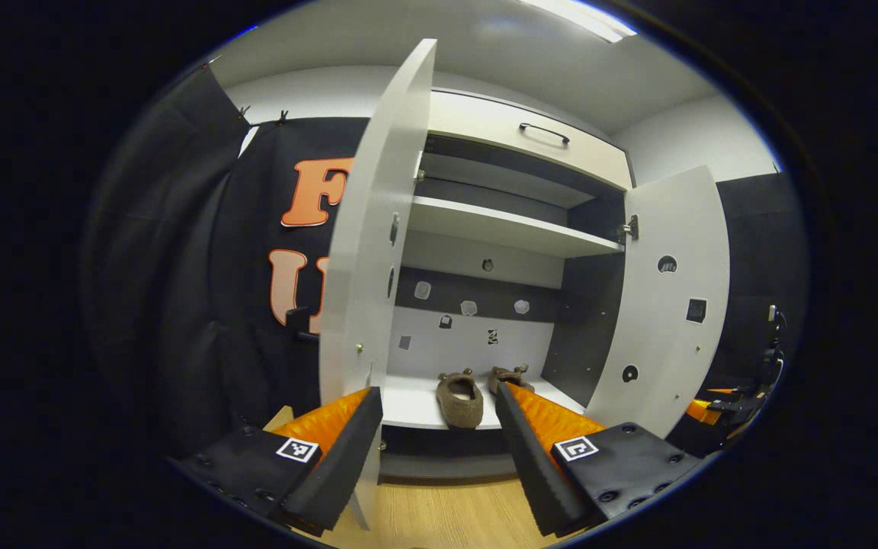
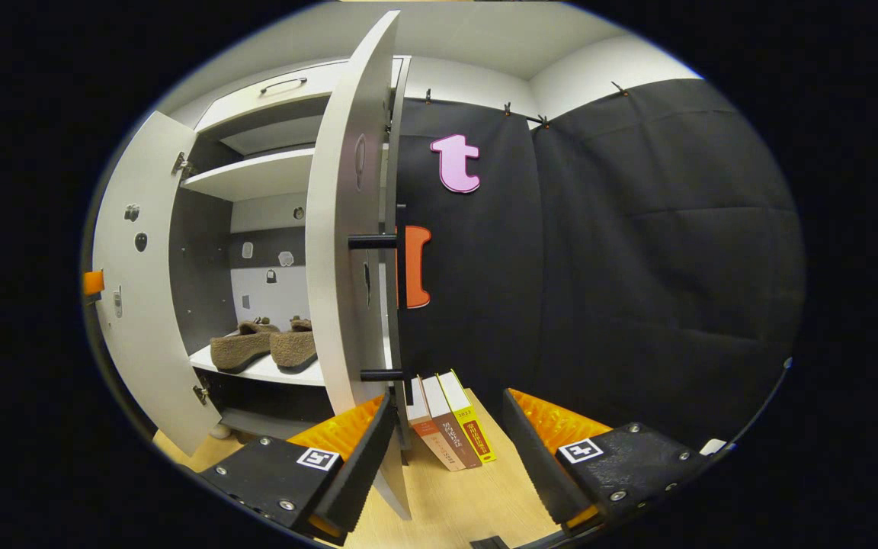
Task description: Grab one shoe with the right hand and put it into the shoe cabinet, grab the other shoe with the left hand and put it into the shoe cabinet; then close the right door with the right hand and the left door with the left hand.
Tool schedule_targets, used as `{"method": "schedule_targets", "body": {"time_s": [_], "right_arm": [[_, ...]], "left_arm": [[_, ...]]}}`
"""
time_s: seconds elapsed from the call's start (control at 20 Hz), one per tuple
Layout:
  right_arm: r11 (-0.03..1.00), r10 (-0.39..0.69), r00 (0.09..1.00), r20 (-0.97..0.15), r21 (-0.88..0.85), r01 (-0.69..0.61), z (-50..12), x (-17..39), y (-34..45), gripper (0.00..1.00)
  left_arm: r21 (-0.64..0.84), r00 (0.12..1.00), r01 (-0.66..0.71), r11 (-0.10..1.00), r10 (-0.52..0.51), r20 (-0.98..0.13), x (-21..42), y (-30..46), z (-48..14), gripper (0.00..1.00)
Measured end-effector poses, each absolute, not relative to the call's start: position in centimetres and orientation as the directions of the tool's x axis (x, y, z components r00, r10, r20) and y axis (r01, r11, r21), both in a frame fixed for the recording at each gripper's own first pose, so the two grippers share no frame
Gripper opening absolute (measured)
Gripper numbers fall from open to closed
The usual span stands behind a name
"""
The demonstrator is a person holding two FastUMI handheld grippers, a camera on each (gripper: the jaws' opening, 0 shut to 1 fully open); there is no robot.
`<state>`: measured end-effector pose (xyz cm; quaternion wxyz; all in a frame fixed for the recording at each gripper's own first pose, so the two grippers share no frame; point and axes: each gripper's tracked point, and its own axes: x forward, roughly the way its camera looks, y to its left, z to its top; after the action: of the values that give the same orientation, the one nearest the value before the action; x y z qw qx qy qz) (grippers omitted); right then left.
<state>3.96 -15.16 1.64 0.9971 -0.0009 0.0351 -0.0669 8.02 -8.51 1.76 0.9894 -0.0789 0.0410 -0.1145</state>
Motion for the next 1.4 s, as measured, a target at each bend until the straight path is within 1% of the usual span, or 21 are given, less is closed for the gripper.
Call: {"method": "schedule_targets", "body": {"time_s": [0.05,0.15,0.25,0.3,0.7,0.75,0.85,0.9,0.95,1.05,1.1,1.3,1.35,1.4], "right_arm": [[0.99,-0.139,0.988,-0.068,-0.003,0.139,1.6,3.9,-14.8,0.89],[0.99,-0.138,0.988,-0.063,0.001,0.139,1.6,3.7,-13.9,0.89],[0.992,-0.126,0.99,-0.06,0.005,0.127,1.6,3.8,-12.6,0.89],[0.993,-0.118,0.991,-0.06,0.008,0.118,1.5,3.9,-11.8,0.89],[1.0,-0.015,0.998,-0.064,0.017,0.016,1.5,5.5,-4.5,0.89],[1.0,0.001,0.998,-0.064,0.018,0.0,1.5,6.1,-3.6,0.8],[0.999,0.041,0.997,-0.067,0.03,-0.039,1.3,6.9,-1.5,0.8],[0.998,0.061,0.995,-0.073,0.035,-0.058,1.2,7.3,-0.6,0.89],[0.996,0.076,0.994,-0.075,0.048,-0.073,1.2,7.7,0.4,0.82],[0.993,0.1,0.993,-0.059,0.064,-0.096,1.8,8.1,1.8,0.99],[0.993,0.106,0.993,-0.05,0.056,-0.103,2.1,8.2,2.2,0.92],[0.992,0.123,0.992,-0.031,-0.001,-0.123,3.2,8.1,3.4,0.92],[0.992,0.124,0.992,-0.027,-0.007,-0.124,3.4,8.2,3.6,0.92],[0.992,0.125,0.992,-0.022,-0.009,-0.125,3.7,8.0,3.7,0.92]], "left_arm": [[-0.188,0.966,0.235,0.954,-0.25,-0.062,7.4,-8.2,1.7,0.94],[-0.21,0.961,0.255,0.944,-0.272,-0.055,6.6,-7.3,1.8,0.95],[-0.211,0.961,0.258,0.943,-0.273,-0.043,5.8,-6.1,2.2,0.95],[-0.206,0.963,0.254,0.945,-0.267,-0.036,5.6,-5.3,2.4,0.96],[-0.159,0.986,0.162,0.974,-0.167,-0.016,4.4,1.0,2.0,0.97],[-0.157,0.988,0.15,0.976,-0.155,-0.018,4.3,1.6,1.8,0.97],[-0.151,0.992,0.118,0.982,-0.123,-0.022,4.5,3.1,1.3,0.96],[-0.147,0.994,0.103,0.984,-0.107,-0.024,4.4,3.9,0.9,0.96],[-0.142,0.995,0.087,0.986,-0.091,-0.027,4.5,4.6,0.6,0.96],[-0.133,0.997,0.061,0.989,-0.066,-0.032,5.0,5.9,0.0,0.96],[-0.129,0.998,0.052,0.99,-0.057,-0.037,5.3,6.3,-0.4,0.96],[-0.105,0.996,0.037,0.994,-0.045,-0.071,6.2,7.1,-3.8,0.96],[-0.106,0.995,0.039,0.994,-0.048,-0.084,6.6,7.1,-4.7,0.99],[-0.112,0.994,0.041,0.993,-0.052,-0.096,6.9,7.1,-5.6,0.99]]}}
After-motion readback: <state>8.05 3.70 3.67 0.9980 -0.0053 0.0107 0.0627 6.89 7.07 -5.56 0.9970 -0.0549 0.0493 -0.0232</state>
